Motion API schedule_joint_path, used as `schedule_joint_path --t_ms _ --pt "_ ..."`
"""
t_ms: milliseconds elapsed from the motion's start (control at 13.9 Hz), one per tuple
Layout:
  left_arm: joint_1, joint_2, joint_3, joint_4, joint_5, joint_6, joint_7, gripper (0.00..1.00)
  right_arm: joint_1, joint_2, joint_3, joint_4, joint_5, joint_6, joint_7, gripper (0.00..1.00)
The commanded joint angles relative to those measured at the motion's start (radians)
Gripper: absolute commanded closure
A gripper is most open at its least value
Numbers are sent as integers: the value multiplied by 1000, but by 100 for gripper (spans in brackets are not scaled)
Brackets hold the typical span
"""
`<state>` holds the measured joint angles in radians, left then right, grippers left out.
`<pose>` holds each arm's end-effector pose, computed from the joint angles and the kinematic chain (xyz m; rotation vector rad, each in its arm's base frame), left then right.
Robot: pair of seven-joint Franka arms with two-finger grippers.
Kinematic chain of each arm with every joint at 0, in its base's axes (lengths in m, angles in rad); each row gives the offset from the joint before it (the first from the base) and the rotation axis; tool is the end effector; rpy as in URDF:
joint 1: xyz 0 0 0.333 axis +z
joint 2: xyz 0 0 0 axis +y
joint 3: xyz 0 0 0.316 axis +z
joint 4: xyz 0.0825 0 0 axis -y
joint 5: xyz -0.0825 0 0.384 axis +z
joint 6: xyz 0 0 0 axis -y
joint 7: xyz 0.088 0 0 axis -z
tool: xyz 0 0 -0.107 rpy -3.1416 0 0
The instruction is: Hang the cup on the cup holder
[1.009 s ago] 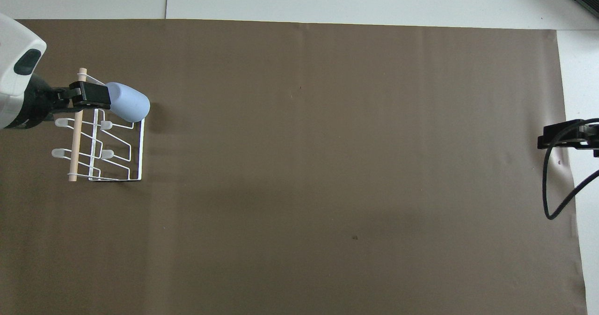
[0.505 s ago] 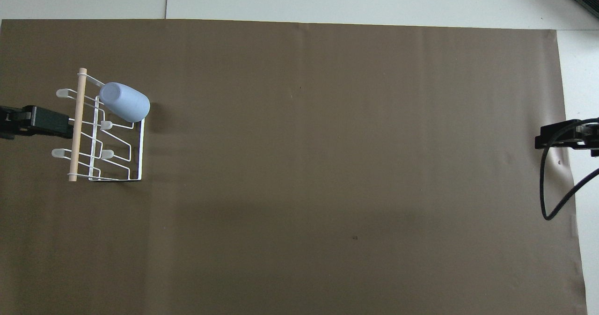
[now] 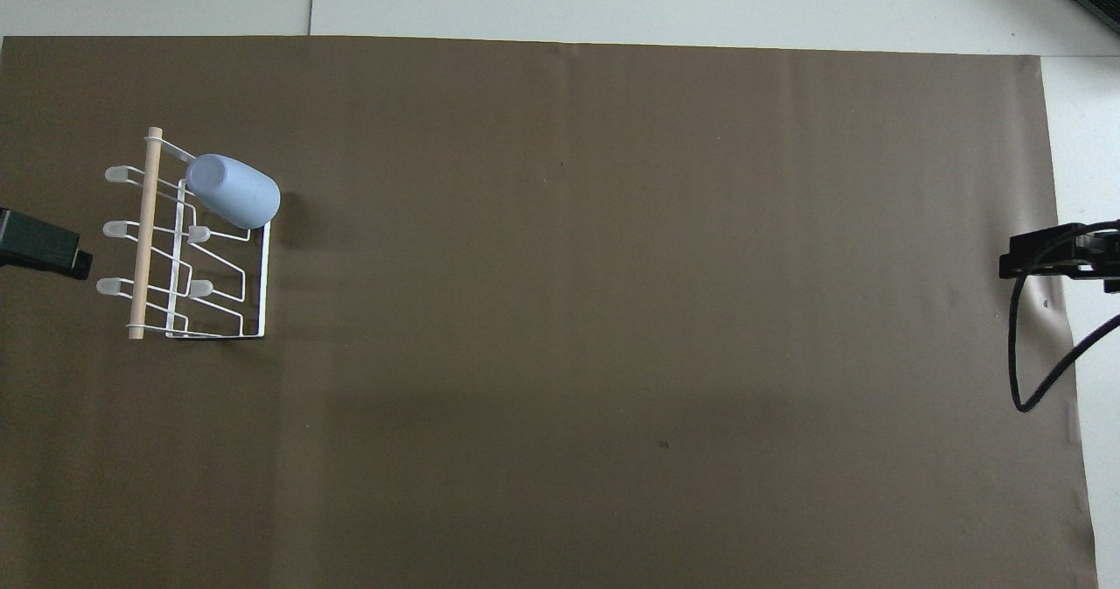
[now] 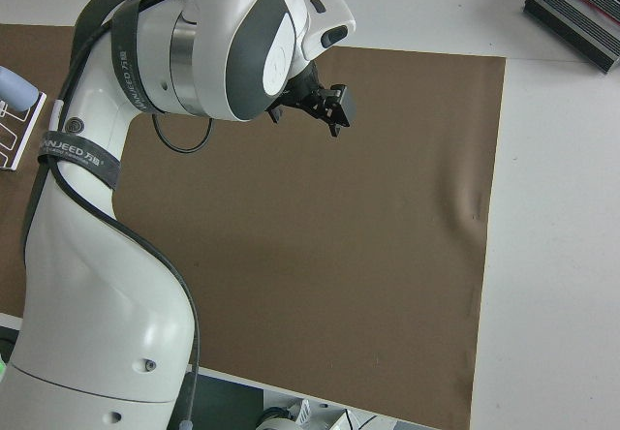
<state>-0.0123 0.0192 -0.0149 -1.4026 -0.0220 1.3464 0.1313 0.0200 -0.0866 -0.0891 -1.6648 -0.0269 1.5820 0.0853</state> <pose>0.5355 -0.0172 0.6727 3.1034 -0.2529 -0.1155 0.5264 -0.0414 0.6278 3.1132 -0.2399 0.0056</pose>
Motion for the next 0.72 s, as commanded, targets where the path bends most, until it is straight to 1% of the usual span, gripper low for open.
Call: schedule_joint_path --t_ms 0,72,288,577,649 --pt "-26 -22 23 -25 8 -4 8 0 -6 -18 5 -13 8 1 -7 0" --pt "-26 -33 20 -47 8 16 7 0 -5 -18 5 -15 8 1 -9 0" --pt "-49 -36 13 -61 13 57 -45 0 -6 -18 3 -15 8 1 -9 0" --pt "-49 -79 12 -150 14 115 -56 0 -6 -19 3 -15 8 1 -9 0" --pt "-49 -82 12 -156 14 123 -55 0 -6 -18 3 -15 10 1 -9 0"
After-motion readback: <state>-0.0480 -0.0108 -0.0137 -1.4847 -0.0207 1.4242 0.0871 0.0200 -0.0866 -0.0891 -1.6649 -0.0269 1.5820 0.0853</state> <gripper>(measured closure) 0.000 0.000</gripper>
